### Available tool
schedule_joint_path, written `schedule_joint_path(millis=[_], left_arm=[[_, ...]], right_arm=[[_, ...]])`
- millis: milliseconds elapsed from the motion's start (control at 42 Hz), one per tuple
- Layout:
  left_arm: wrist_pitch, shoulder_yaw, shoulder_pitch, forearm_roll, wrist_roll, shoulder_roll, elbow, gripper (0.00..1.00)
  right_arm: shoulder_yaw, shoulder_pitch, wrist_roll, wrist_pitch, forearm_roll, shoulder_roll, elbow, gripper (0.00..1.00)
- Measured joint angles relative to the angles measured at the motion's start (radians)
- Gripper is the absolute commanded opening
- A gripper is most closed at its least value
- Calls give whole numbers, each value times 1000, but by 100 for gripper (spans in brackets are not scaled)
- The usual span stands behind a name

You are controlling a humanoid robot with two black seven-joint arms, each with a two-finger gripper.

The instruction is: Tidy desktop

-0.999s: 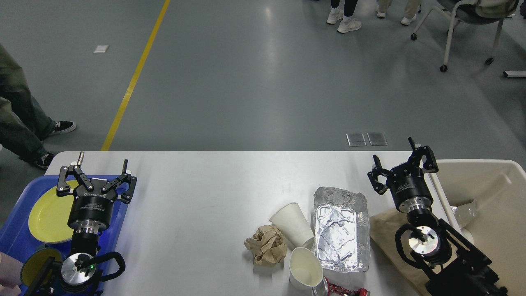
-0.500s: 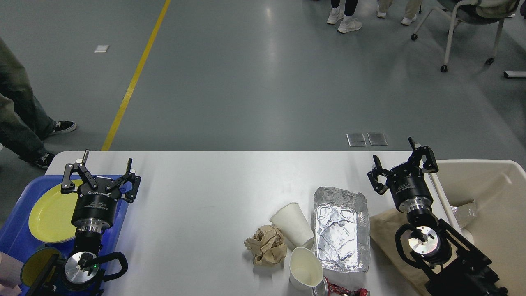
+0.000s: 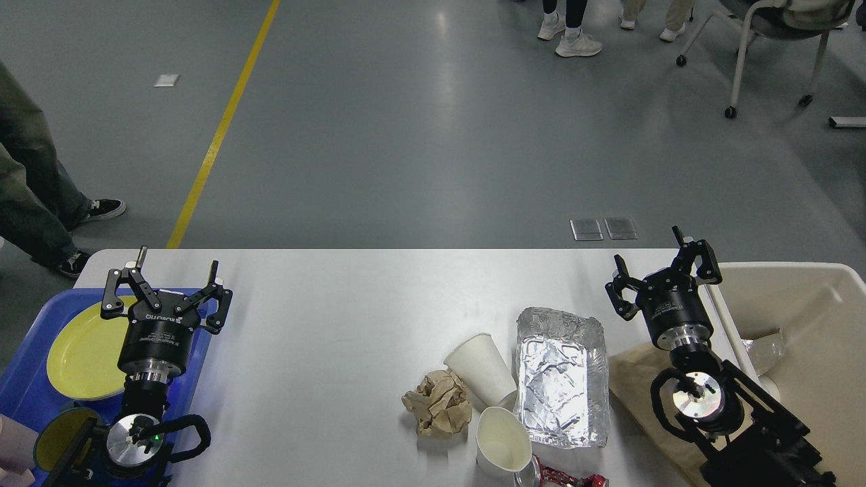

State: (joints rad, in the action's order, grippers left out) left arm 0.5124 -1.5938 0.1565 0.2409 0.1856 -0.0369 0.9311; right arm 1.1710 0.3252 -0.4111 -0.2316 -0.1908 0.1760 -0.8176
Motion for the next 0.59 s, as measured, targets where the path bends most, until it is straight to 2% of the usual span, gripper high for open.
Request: schedule_joint_path(millis=[595], left_arm=[[0, 0, 0, 0, 0, -1, 0, 96]], right_arm=[[5, 25, 3, 7, 0, -1, 9, 100]])
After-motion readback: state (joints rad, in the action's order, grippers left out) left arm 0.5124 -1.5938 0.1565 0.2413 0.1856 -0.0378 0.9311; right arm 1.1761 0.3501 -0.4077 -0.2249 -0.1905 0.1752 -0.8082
